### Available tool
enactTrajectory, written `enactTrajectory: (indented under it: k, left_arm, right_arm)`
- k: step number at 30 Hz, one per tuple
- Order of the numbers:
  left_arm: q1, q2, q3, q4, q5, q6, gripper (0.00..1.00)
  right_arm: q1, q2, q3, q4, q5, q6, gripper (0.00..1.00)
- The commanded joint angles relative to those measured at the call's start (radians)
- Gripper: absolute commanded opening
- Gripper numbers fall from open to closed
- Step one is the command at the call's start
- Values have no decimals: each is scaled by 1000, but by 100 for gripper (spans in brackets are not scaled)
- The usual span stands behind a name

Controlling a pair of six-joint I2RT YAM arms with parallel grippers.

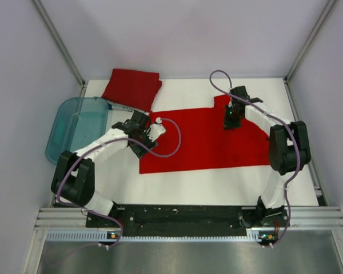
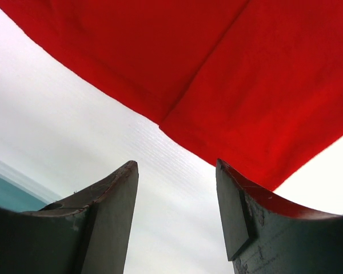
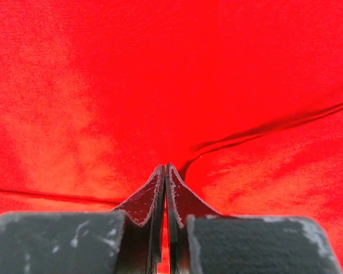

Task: Fold and stack the t-shirts
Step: Fold the flattened tshirt in 1/3 of the way

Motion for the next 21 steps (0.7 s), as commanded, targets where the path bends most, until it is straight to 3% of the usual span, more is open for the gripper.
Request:
enactTrajectory:
  k: [1, 4, 7, 9, 11, 12, 17, 21]
  left_arm:
    - [1, -97, 21, -31, 65, 5, 61]
    - [0, -141, 20, -55, 150, 31, 61]
    - [-23, -151, 21, -113, 191, 42, 60]
    - [-61, -163, 1, -143, 196, 47, 60]
    - [-103, -193, -48, -134, 199, 73, 61]
    - [-121, -212, -75, -115, 199, 85, 62]
    - [-146, -218, -190, -29, 161, 122, 64]
    - [-144, -183, -246, 30, 99, 137, 64]
  right_arm:
    - [-26, -85, -7, 2, 55, 5, 0]
    - [-122, -238, -104, 12, 89, 57, 4]
    - [-281, -417, -252, 27, 78, 109, 45]
    - [-375, -542, -352, 28, 89, 147, 60]
    - [-443, -638, -441, 18, 174, 196, 89]
    - [-463, -668, -480, 9, 204, 224, 99]
    - [-544, -687, -577, -5, 163, 325, 97]
    - [-580, -581, -597, -44, 141, 432, 76]
